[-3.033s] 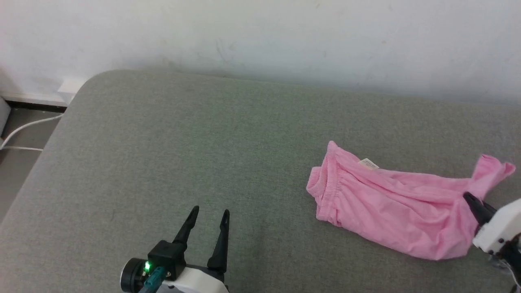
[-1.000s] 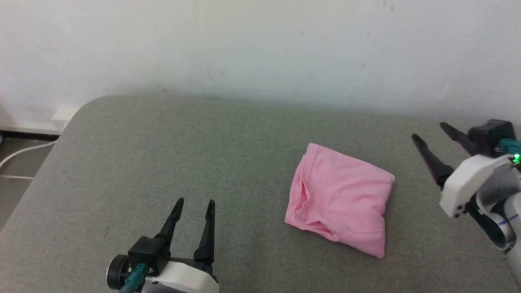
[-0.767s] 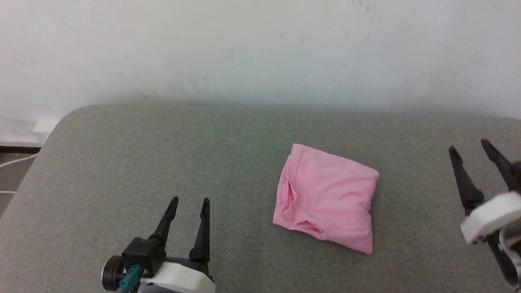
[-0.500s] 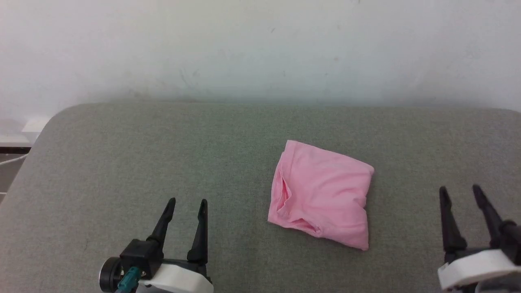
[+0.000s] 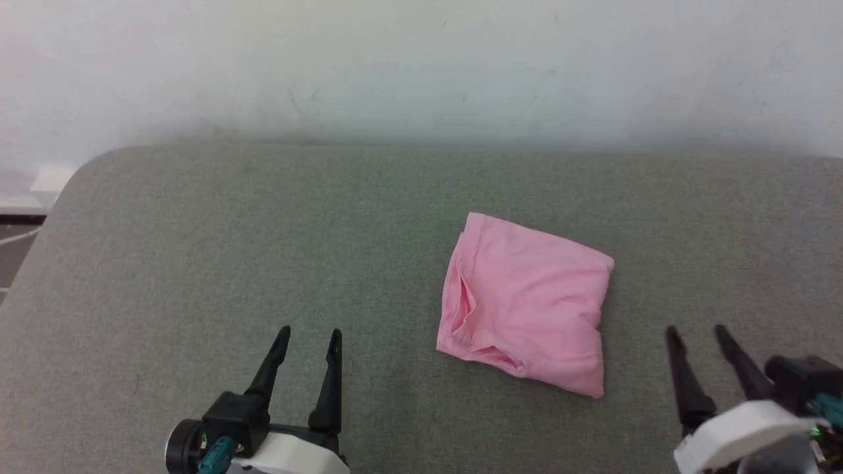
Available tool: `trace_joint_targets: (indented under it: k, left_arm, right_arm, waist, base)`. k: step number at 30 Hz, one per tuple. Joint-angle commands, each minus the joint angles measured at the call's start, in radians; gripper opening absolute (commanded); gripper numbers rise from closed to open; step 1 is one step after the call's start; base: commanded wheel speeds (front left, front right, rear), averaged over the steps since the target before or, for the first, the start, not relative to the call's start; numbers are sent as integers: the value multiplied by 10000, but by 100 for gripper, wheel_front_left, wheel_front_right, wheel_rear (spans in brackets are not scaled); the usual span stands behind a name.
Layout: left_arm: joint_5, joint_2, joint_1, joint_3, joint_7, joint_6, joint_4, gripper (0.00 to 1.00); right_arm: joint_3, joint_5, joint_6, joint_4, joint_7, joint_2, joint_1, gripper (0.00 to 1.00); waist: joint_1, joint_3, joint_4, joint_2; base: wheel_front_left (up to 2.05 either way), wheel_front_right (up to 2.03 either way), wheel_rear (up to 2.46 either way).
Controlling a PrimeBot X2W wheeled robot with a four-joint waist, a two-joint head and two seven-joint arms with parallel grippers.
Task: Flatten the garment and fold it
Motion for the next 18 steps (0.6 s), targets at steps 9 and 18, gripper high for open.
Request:
trace_joint_targets:
  k: [9, 18]
  left_arm:
    - [37, -14, -702, -436, -47, -107, 260, 100]
    - [-174, -14, -1184, -836, -47, 33, 427, 100]
  right_arm:
    - [644, 2367, -7, -170, 4991, -784, -1842, 100]
    - [-480, 2382, -7, 1620, 7618, -53, -3500, 100]
  waist:
    - [1, 1260, 739, 0]
    - [1, 1809, 1532, 0]
  base:
    - [0, 0, 0]
    - [0, 0, 0]
